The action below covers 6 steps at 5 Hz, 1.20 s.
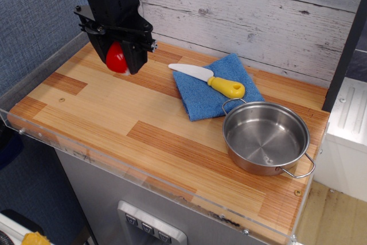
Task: Put sushi to the left of the knife
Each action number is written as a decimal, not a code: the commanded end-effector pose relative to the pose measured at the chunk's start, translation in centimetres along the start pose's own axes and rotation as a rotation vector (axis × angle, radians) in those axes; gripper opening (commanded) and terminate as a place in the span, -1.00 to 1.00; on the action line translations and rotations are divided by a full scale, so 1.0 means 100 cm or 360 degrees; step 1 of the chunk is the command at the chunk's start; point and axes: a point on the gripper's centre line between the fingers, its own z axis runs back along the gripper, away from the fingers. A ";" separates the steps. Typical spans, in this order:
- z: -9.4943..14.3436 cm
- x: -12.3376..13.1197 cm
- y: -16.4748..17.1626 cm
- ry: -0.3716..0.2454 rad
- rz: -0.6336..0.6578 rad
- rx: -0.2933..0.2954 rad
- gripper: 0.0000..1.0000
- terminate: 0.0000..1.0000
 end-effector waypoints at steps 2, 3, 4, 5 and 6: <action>-0.031 0.030 0.025 0.0013 0.0064 0.0077 -1.00 -1.00; -0.048 0.041 0.024 0.0058 0.0068 0.0096 -1.00 -1.00; -0.055 0.049 0.031 0.0055 0.0097 0.0111 -1.00 -1.00; -0.057 0.054 0.033 0.0059 0.0107 0.0133 -1.00 -1.00; -0.065 0.053 0.036 0.0082 0.0122 0.0116 -1.00 -1.00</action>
